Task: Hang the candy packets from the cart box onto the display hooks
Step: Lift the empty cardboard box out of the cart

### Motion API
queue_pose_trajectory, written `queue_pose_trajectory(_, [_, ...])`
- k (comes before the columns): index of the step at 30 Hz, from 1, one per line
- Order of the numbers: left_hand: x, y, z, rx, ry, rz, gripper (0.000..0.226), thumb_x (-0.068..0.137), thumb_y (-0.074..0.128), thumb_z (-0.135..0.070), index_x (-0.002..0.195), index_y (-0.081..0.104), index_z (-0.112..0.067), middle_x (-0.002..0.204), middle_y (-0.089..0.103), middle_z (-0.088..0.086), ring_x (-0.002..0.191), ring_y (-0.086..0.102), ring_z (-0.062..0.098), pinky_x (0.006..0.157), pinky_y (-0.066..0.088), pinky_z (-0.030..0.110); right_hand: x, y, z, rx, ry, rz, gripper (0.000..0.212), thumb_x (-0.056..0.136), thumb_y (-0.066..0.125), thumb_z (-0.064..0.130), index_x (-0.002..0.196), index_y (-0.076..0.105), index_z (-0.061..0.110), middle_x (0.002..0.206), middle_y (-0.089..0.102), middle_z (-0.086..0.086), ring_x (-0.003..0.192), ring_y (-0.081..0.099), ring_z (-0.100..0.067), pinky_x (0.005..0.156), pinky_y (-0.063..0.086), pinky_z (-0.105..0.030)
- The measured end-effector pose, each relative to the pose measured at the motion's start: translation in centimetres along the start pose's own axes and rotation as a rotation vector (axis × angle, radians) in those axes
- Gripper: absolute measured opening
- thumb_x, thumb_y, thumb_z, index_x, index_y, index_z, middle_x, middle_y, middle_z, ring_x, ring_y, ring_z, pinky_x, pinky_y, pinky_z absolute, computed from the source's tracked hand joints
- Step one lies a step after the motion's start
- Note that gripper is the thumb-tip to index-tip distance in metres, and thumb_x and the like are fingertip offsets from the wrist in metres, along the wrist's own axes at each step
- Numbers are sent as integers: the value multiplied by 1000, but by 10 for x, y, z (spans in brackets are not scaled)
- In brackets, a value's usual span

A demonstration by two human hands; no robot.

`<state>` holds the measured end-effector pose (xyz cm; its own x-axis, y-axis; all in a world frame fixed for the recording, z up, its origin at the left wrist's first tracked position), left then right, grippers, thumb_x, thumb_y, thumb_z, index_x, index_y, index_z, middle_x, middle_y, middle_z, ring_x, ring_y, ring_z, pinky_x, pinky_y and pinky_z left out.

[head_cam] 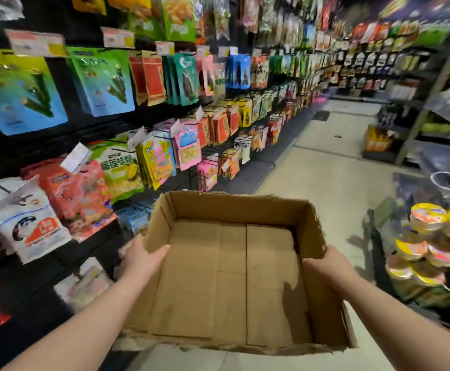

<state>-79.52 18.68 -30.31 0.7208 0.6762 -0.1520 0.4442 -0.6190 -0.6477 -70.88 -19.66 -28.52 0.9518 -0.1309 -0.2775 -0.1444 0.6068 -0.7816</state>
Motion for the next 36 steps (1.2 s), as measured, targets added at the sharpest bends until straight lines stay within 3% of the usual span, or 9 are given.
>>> queue_pose_trajectory(5, [72,53,-54,24,63,110,77,83,68,-48,144,40,-11,143,51,15,127,50,36,104,43,43,56,-13,8,23,106,-83,59,87,64,35,134,42,7,114,58,-11,89,56,-23,68,48,-30])
queue_pose_trajectory(10, [137,93,-108,113,163,180,74,86,64,-48,145,37,-12,143,48,14,129,46,35,102,40,42,96,-19,19,57,222,-155,54,87,64,32,131,44,5,122,58,-15,99,57,-28,77,48,-34])
queue_pose_trajectory(15, [184,140,-148,115,204,283,77,84,65,-50,146,36,-14,143,49,13,128,48,36,100,43,44,140,-32,20,105,290,-200,49,85,64,32,124,49,7,109,59,-10,104,59,-32,86,50,-39])
queue_pose_trajectory(20, [229,188,-196,127,240,310,77,84,64,-52,144,38,-12,141,51,13,127,49,35,101,45,44,209,-47,20,125,318,-208,57,85,65,35,131,46,7,125,58,-14,112,57,-32,90,50,-39])
queue_pose_trajectory(25, [269,249,-255,130,238,314,78,87,63,-47,148,31,-10,148,43,14,132,44,35,103,41,43,304,-67,12,153,330,-192,56,87,63,34,133,43,9,124,58,-12,105,57,-28,76,44,-31])
queue_pose_trajectory(29, [300,294,-305,134,233,308,73,86,65,-45,143,39,-8,143,49,16,128,49,36,100,43,42,373,-91,11,165,332,-168,50,88,62,32,129,46,9,113,58,-9,96,55,-24,75,43,-29])
queue_pose_trajectory(36, [346,361,-376,106,217,312,61,88,65,-40,136,45,-8,133,56,16,119,54,36,92,45,41,478,-132,14,93,341,-143,56,89,59,37,134,40,10,124,57,-12,109,57,-29,79,47,-33])
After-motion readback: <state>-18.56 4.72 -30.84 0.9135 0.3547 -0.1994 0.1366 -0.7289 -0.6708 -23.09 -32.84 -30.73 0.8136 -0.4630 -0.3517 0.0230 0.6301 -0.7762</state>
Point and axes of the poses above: each hand's wrist, its own x-axis towards the middle knuckle, its own y-axis out of the palm, z = x × y, the point moved 4 cm from there along x, towards the middle knuckle
